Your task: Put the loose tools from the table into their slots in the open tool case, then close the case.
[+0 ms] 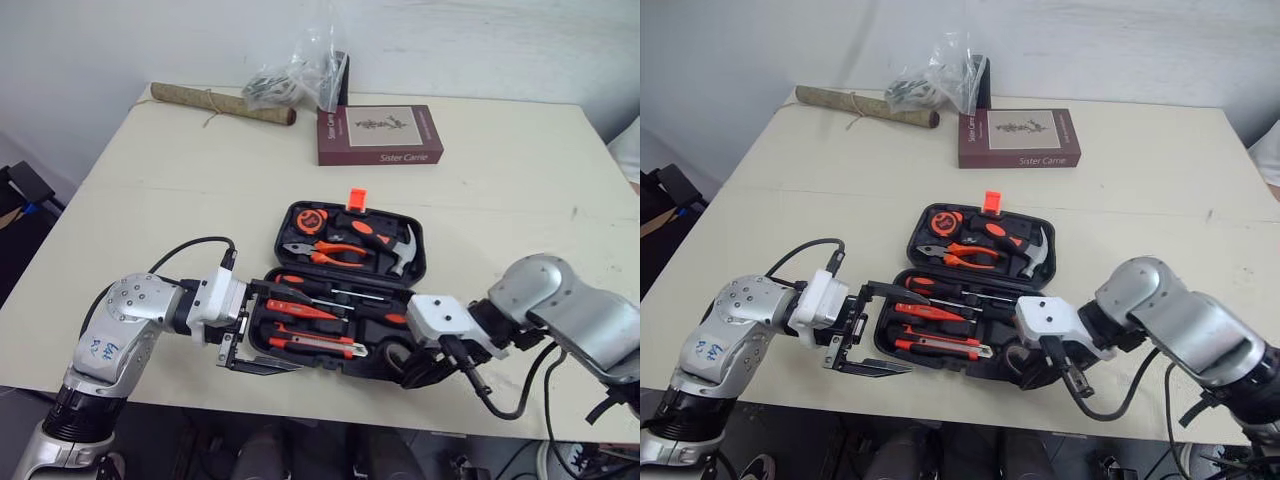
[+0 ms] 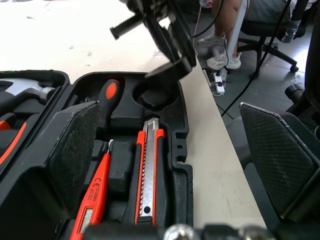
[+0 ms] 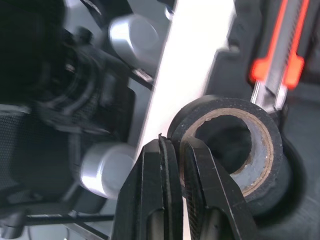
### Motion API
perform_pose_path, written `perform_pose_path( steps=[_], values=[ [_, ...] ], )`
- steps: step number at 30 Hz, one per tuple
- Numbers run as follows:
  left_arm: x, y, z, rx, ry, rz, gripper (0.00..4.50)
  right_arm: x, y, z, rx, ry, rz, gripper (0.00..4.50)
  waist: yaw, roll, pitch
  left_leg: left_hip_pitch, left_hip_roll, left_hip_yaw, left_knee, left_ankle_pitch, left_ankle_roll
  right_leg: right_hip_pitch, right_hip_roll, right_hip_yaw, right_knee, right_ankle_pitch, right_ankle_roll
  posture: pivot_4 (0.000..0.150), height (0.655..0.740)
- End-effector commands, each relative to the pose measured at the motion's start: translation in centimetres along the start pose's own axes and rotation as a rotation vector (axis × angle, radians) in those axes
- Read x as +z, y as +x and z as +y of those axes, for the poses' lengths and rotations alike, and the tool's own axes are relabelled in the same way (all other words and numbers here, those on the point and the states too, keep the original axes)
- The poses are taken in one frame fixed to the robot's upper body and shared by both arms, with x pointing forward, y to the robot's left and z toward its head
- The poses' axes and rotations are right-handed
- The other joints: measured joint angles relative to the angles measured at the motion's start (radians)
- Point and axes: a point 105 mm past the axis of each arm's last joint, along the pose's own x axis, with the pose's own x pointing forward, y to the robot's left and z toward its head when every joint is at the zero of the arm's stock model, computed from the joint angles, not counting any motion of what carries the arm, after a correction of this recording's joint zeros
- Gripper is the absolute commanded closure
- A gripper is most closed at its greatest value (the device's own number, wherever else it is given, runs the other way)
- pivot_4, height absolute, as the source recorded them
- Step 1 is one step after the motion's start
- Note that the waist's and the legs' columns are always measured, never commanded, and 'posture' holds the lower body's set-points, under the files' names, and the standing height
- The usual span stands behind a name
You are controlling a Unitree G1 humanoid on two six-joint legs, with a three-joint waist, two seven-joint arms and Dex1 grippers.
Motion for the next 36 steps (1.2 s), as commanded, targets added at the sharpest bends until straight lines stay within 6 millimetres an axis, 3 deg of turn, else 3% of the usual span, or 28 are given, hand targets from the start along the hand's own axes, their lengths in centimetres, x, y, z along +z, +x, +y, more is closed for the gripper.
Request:
perform_pose_path(
  steps=[1,6,14,22,23,26,29,36],
  values=[
    [0.5,0.0,0.0,0.02,0.032,0.011,0.0,-0.2,-0.3,-1.0,-0.048,-0.032,0.056,4.46,-0.002,0.0,0.0,0.0,0.0,0.0,0.0,0.0,0.0,0.0,0.0,0.0,0.0,0.0,0.0,0.15,0.74],
    [0.6,0.1,0.1,0.026,0.029,0.01,0.0,-1.3,-0.5,-1.7,-0.043,-0.018,0.165,4.46,-0.002,0.0,0.0,0.0,0.0,0.0,0.0,0.0,0.0,0.0,0.0,0.0,0.0,0.0,0.0,0.15,0.74],
    [0.6,0.1,0.5,0.054,0.04,0.014,0.0,-1.4,0.2,-2.6,-0.052,0.002,0.189,4.46,-0.001,-0.002,-0.001,0.0,0.0,0.0,0.001,0.0,0.0,0.0,0.0,0.0,0.0,0.0,0.0,0.15,0.74],
    [0.4,-0.1,0.4,0.079,0.027,0.015,0.0,-0.8,-0.3,-2.3,-0.029,-0.001,0.159,4.46,-0.003,-0.002,-0.001,0.001,0.0,0.0,0.001,0.0,0.0,0.001,0.0,0.0,0.001,0.0,0.0,0.15,0.74],
    [0.3,-0.1,0.4,0.082,0.028,0.015,0.0,-0.8,-0.4,-2.1,-0.014,-0.004,0.162,3.6,-0.003,-0.002,-0.001,0.001,0.0,0.0,0.001,0.0,0.0,0.001,0.0,0.0,0.001,0.0,0.0,0.15,0.74],
    [0.3,-0.1,0.2,0.085,0.031,0.016,0.0,-0.4,-0.7,-1.8,0.014,-0.02,0.138,2.29,-0.001,-0.002,-0.001,0.001,0.0,0.0,0.0,0.0,0.0,0.0,0.0,0.0,0.001,0.0,0.0,0.15,0.74],
    [0.3,-0.6,0.4,0.099,0.036,0.024,0.0,1.4,-1.9,-1.6,0.055,-0.041,0.034,0.8,-0.001,-0.002,-0.001,0.0,0.0,0.0,0.001,0.0,0.001,0.0,0.0,0.0,0.0,0.0,0.0,0.15,0.74],
    [0.4,-1.9,0.8,0.123,0.037,0.042,0.0,1.7,-5.2,-1.1,0.075,0.005,-0.097,0.8,-0.002,-0.002,-0.001,0.0,0.0,0.0,0.0,-0.001,0.001,0.0,0.0,-0.001,0.0,0.0,0.0,0.15,0.74]
  ],
)
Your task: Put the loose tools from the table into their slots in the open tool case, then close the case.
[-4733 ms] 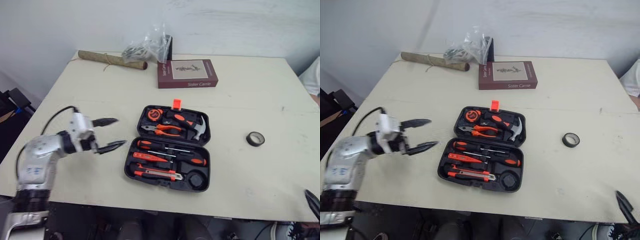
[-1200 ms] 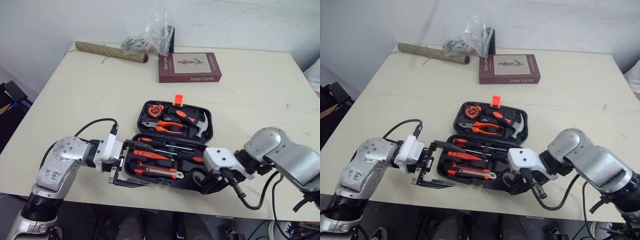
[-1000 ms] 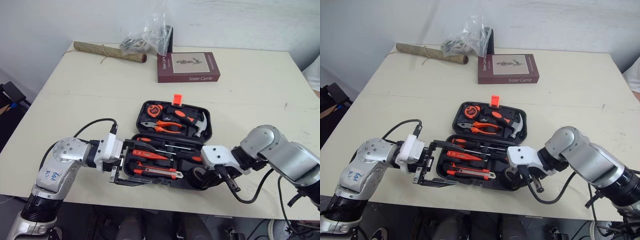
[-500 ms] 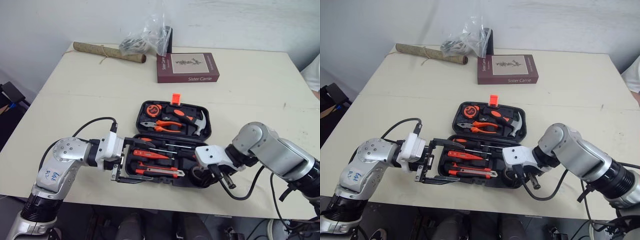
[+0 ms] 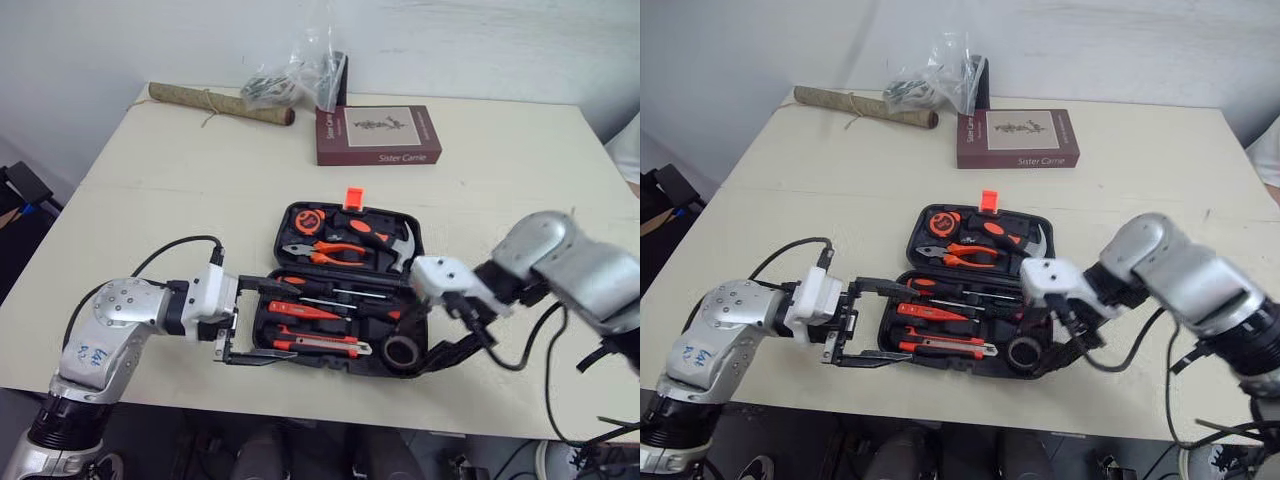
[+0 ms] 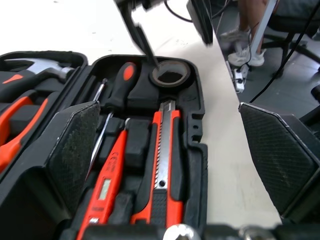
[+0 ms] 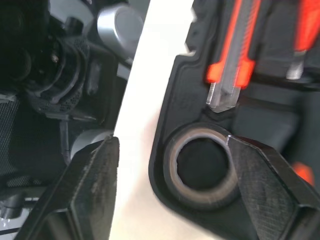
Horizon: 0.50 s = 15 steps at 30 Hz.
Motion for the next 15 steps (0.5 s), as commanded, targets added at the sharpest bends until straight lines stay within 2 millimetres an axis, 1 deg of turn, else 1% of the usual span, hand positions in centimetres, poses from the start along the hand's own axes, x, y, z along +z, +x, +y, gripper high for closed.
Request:
perform_pose_path(
  steps=[1,2,3,4,5,6,7,9,10,12,13,15],
  values=[
    [1.0,-0.5,0.3,0.02,0.038,-0.023,0.0,0.6,-1.1,1.0,0.067,-0.018,-0.107,0.8,0.001,0.0,0.0,0.0,0.0,0.0,0.0,0.0,0.0,0.0,0.0,0.0,0.0,0.0,0.0,0.15,0.74],
    [1.1,-0.6,0.3,0.019,0.039,-0.022,0.0,0.7,-1.2,1.0,0.066,-0.022,-0.171,0.8,0.001,0.0,0.0,0.0,0.0,0.0,0.0,0.0,0.0,0.0,0.0,0.0,0.0,0.0,0.0,0.15,0.74],
    [1.1,-0.7,0.4,0.018,0.041,-0.022,0.0,1.0,-1.2,1.0,0.07,-0.018,-0.277,0.8,0.001,0.0,0.0,0.0,0.0,0.0,0.0,0.0,0.0,0.0,0.0,0.0,0.0,0.0,0.0,0.15,0.74],
    [1.2,-0.7,0.5,0.017,0.044,-0.022,0.0,1.0,-1.1,0.9,0.059,0.0,-0.361,0.8,0.002,-0.002,0.0,0.0,0.0,0.0,0.0,0.0,0.0,0.001,0.0,0.0,0.0,0.0,0.0,0.15,0.74],
    [1.2,-0.6,0.6,0.014,0.041,-0.023,0.0,0.8,-0.7,0.5,0.022,-0.031,-0.427,0.8,0.003,-0.003,0.0,0.0,0.0,0.0,0.0,0.0,0.0,0.001,0.0,0.0,0.0,0.0,0.0,0.15,0.74],
    [1.3,-0.6,0.7,0.012,0.039,-0.024,0.0,0.6,-0.4,0.2,-0.007,-0.055,-0.463,1.31,0.003,-0.003,0.0,0.0,0.0,0.0,0.001,0.0,0.0,0.002,0.0,-0.001,0.0,0.0,0.0,0.15,0.74],
    [1.5,-0.4,0.7,0.008,0.033,-0.028,0.0,0.1,0.3,0.1,-0.031,-0.09,-0.493,1.57,0.003,-0.003,0.0,0.0,0.0,0.0,0.001,0.0,0.0,0.002,0.0,-0.001,0.0,0.0,0.0,0.15,0.74],
    [1.8,0.0,0.6,-0.003,0.023,-0.038,0.0,-0.3,1.4,0.0,-0.079,-0.123,-0.55,2.62,0.003,-0.003,0.0,0.0,0.0,0.0,0.001,0.0,0.0,0.001,0.0,0.0,0.0,0.0,0.0,0.15,0.74],
    [1.9,0.2,0.5,-0.009,0.021,-0.043,0.0,-0.5,2.0,0.2,-0.092,-0.13,-0.565,3.01,0.003,-0.003,0.0,0.0,0.0,0.0,0.001,0.0,0.0,0.001,0.0,-0.001,0.0,0.0,0.0,0.15,0.74],
    [2.0,0.4,0.3,-0.014,0.015,-0.047,0.0,-0.9,2.9,0.6,-0.107,-0.153,-0.567,4.02,0.003,-0.003,0.0,0.0,0.0,0.0,0.001,0.0,0.0,0.001,0.0,-0.001,0.0,0.0,0.0,0.15,0.74],
    [1.9,0.3,0.2,-0.017,0.009,-0.042,0.0,-1.2,3.2,0.6,-0.12,-0.164,-0.562,4.46,0.003,-0.003,0.0,0.0,0.0,0.0,0.001,0.0,0.0,0.001,0.0,-0.001,0.0,0.0,0.0,0.15,0.74],
    [1.7,0.3,0.1,-0.019,0.002,-0.035,0.0,-1.8,3.7,0.7,-0.122,-0.163,-0.547,4.46,0.001,-0.003,0.0,0.0,0.0,0.0,0.001,0.0,0.0,0.001,0.0,0.0,0.001,0.0,0.0,0.15,0.74]
  ],
)
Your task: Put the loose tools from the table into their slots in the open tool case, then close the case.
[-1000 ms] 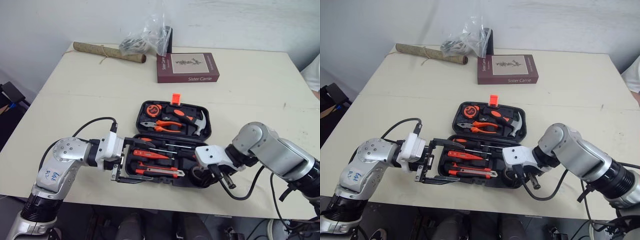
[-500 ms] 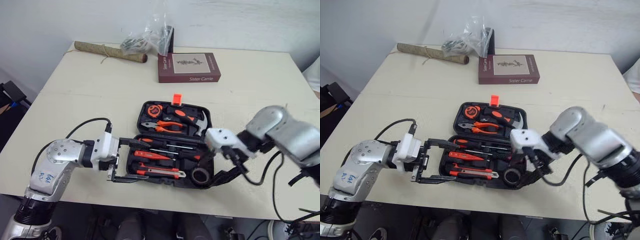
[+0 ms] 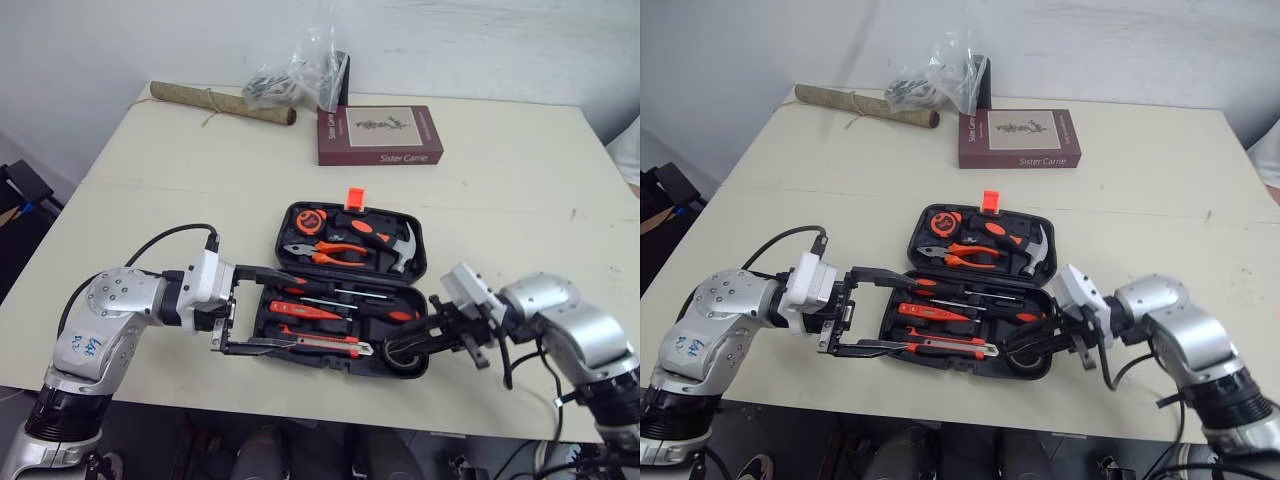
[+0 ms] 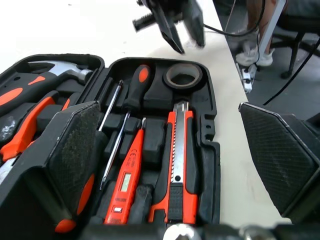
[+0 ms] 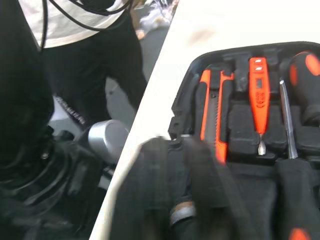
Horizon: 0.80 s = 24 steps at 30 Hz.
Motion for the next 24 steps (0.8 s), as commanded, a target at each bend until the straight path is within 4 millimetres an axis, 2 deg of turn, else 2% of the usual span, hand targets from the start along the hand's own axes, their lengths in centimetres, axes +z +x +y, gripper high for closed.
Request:
perform_pose_path(
  steps=[1,6,12,15,16,19,21,24],
  values=[
    [0.6,0.2,-0.4,-0.024,0.02,-0.011,0.0,-0.2,-0.3,0.2,-0.013,-0.086,0.046,4.46,-0.002,0.0,0.0,0.0,0.0,0.0,0.0,0.0,0.0,0.0,0.0,0.0,0.0,0.0,0.0,0.15,0.74],
    [0.8,0.1,0.3,-0.023,0.028,-0.008,0.0,-2.6,0.1,-0.7,-0.045,-0.05,0.116,4.46,0.001,0.0,0.0,0.001,0.0,0.0,0.0,0.0,0.0,0.0,0.001,0.0,0.0,0.0,0.0,0.15,0.74],
    [0.5,0.0,-0.2,-0.018,0.003,0.002,0.0,-6.3,-0.4,-0.5,-0.074,-0.044,0.221,4.46,0.0,0.0,0.0,0.002,0.0,0.0,0.0,0.0,0.0,0.001,0.001,0.0,0.0,0.0,0.0,0.15,0.74],
    [0.2,-0.4,-0.3,0.01,-0.005,0.01,0.0,-7.4,-0.6,-0.1,-0.064,-0.052,0.227,4.46,0.0,-0.002,-0.001,0.005,0.0,0.0,0.0,0.0,0.0,0.005,0.001,0.0,-0.001,0.0,0.0,0.15,0.74],
    [0.1,-0.6,-0.2,0.029,-0.008,0.011,0.0,-7.2,-0.5,-0.1,-0.074,-0.055,0.195,4.46,0.0,-0.003,-0.002,0.006,0.0,0.0,0.0,0.0,0.0,0.006,0.0,0.0,-0.001,0.0,0.0,0.15,0.74],
    [-0.7,-1.9,0.7,0.143,-0.025,0.043,0.0,-4.8,-0.9,-0.5,-0.139,0.0,0.071,4.46,0.002,-0.004,-0.002,0.009,0.001,-0.003,0.0,0.0,0.0,0.011,0.0,-0.001,-0.003,0.0,0.0,0.15,0.74],
    [-2.0,-3.4,1.2,0.253,-0.095,0.1,0.0,-3.9,-1.6,0.1,-0.138,0.046,0.075,4.46,0.001,-0.003,-0.002,0.01,0.0,-0.003,-0.001,-0.001,0.0,0.012,0.0,-0.002,-0.003,0.0,0.0,0.15,0.74],
    [-3.7,-6.3,2.0,0.414,-0.122,0.154,0.0,-1.8,-2.9,0.1,-0.252,0.089,0.001,4.46,0.002,-0.001,0.0,0.009,0.0,-0.004,-0.001,-0.002,0.001,0.011,-0.001,-0.002,-0.004,0.0,0.0,0.15,0.74]
  ],
)
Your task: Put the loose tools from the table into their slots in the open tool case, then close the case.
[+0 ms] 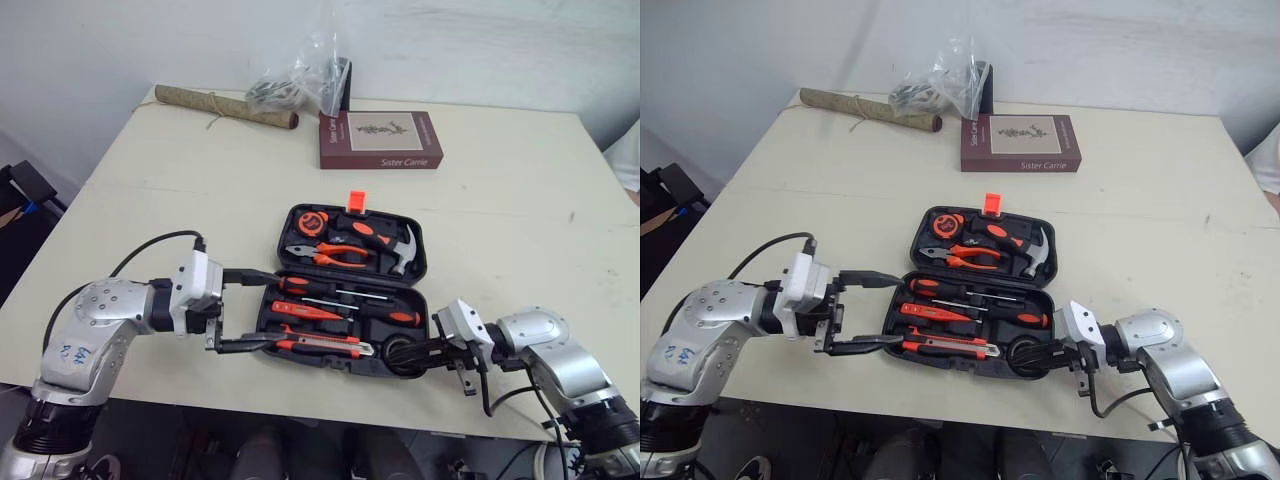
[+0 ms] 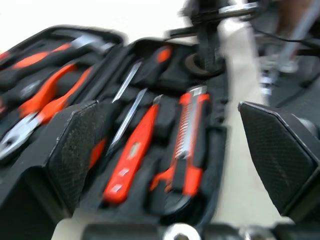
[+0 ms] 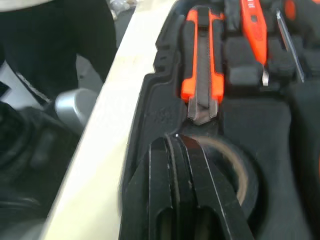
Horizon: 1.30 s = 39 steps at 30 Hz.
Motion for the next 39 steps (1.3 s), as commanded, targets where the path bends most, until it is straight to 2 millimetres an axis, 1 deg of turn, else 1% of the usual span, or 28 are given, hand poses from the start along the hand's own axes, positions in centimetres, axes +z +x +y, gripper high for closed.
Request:
perform_pose_path(
  steps=[1,2,4,6,8,10,11,13,16,19,22,26,30,33,35,39],
  values=[
    [-1.5,-3.2,2.9,0.242,-0.011,0.048,0.25,3.1,-2.5,-0.6,-0.177,0.053,-0.111,4.49,0.001,0.0,0.0,-0.001,0.0,-0.001,0.0,0.0,0.0,-0.001,0.0,-0.001,-0.001,0.0,0.0,0.15,0.74],
    [-1.8,-3.7,3.6,0.294,-0.015,0.056,0.52,3.6,-3.1,-0.8,-0.222,0.074,-0.137,4.5,0.001,0.0,0.0,-0.002,0.0,-0.001,0.0,0.0,0.0,-0.002,0.0,-0.002,-0.001,0.0,0.0,0.15,0.74],
    [-2.9,-4.5,4.8,0.361,-0.023,0.107,1.21,3.5,-4.9,-1.6,-0.356,0.093,-0.153,4.5,0.002,0.0,0.0,-0.003,0.0,-0.002,0.0,0.0,0.0,-0.002,0.0,-0.003,-0.001,0.0,0.0,0.15,0.74],
    [-3.9,-4.5,5.7,0.41,-0.043,0.148,2.18,2.2,-7.0,-2.6,-0.505,0.114,-0.142,4.5,0.006,0.0,0.0,-0.003,-0.001,-0.003,0.0,-0.001,0.001,-0.001,0.0,-0.004,-0.001,0.0,0.0,0.15,0.74],
    [-4.3,-3.7,6.5,0.437,-0.07,0.135,3.11,0.6,-8.1,-3.4,-0.597,0.125,-0.117,4.5,0.008,0.0,0.0,-0.004,-0.001,-0.003,0.0,-0.001,0.001,-0.001,0.0,-0.004,-0.002,0.0,0.0,0.15,0.74],
    [-4.6,-2.3,6.8,0.423,-0.09,0.124,4.01,-0.8,-8.1,-3.8,-0.631,0.136,-0.115,4.5,0.013,-0.001,0.0,-0.004,-0.001,-0.003,0.0,-0.001,0.001,-0.001,-0.001,-0.004,-0.002,0.0,0.0,0.15,0.74],
    [-4.7,-1.6,6.8,0.408,-0.106,0.121,4.45,-1.1,-7.9,-3.9,-0.636,0.132,-0.117,4.5,0.014,-0.001,0.0,-0.004,-0.001,-0.003,0.0,-0.001,0.001,-0.001,-0.001,-0.004,-0.002,0.0,0.0,0.15,0.74],
    [-4.9,-0.5,6.6,0.377,-0.11,0.109,4.45,-1.9,-7.4,-4.2,-0.653,0.131,-0.109,4.5,0.014,-0.001,0.0,-0.004,-0.001,-0.002,0.0,0.0,0.0,-0.002,0.0,-0.004,-0.001,0.0,0.0,0.15,0.74],
    [-5.3,1.5,6.4,0.33,-0.134,0.111,4.45,-2.9,-6.3,-4.8,-0.671,0.124,-0.039,4.5,0.005,-0.001,0.0,-0.006,-0.001,0.002,0.0,0.0,-0.001,-0.007,0.0,-0.001,0.003,0.0,0.0,0.15,0.74],
    [-5.5,3.1,7.0,0.327,-0.12,0.123,4.45,-2.6,-4.7,-5.5,-0.652,0.116,-0.027,4.5,-0.004,-0.001,0.0,-0.006,0.0,0.004,0.001,0.001,-0.002,-0.009,0.001,0.001,0.005,0.0,0.0,0.15,0.74],
    [-5.4,4.6,7.1,0.302,-0.115,0.116,4.45,-2.0,-3.1,-6.4,-0.635,0.092,-0.027,4.5,-0.006,-0.001,-0.001,-0.005,0.001,0.004,0.001,0.002,-0.003,-0.009,0.002,0.002,0.006,0.0,0.0,0.15,0.74],
    [-5.6,6.2,6.6,0.235,-0.129,0.131,4.45,-1.4,-2.2,-8.1,-0.663,0.056,-0.025,4.5,-0.003,-0.001,-0.001,-0.006,0.001,0.005,0.0,0.003,-0.004,-0.012,0.002,0.002,0.007,0.0,0.0,0.15,0.74],
    [-5.7,6.8,6.5,0.217,-0.122,0.133,4.45,-0.5,-1.2,-9.4,-0.647,0.02,-0.032,4.5,-0.003,-0.002,-0.001,-0.006,0.0,0.006,0.002,0.003,-0.004,-0.012,0.002,0.003,0.007,0.0,0.0,0.15,0.74],
    [-5.5,6.9,6.9,0.245,-0.12,0.117,4.45,0.1,-0.5,-9.7,-0.616,0.01,-0.037,4.5,-0.005,-0.002,-0.001,-0.005,0.001,0.006,0.002,0.003,-0.004,-0.011,0.002,0.004,0.008,0.0,0.0,0.15,0.74],
    [-5.6,6.5,7.3,0.281,-0.121,0.115,4.45,0.2,-0.3,-9.9,-0.61,0.01,-0.028,4.5,-0.005,-0.002,-0.001,-0.005,0.001,0.006,0.002,0.004,-0.004,-0.011,0.002,0.004,0.009,0.0,0.0,0.15,0.74],
    [-6.2,5.3,8.3,0.355,-0.122,0.125,4.45,0.1,-0.2,-9.7,-0.573,0.027,-0.003,4.5,-0.007,-0.002,-0.001,-0.004,0.001,0.006,0.002,0.004,-0.004,-0.011,0.002,0.004,0.01,0.0,0.0,0.15,0.74]
  ],
)
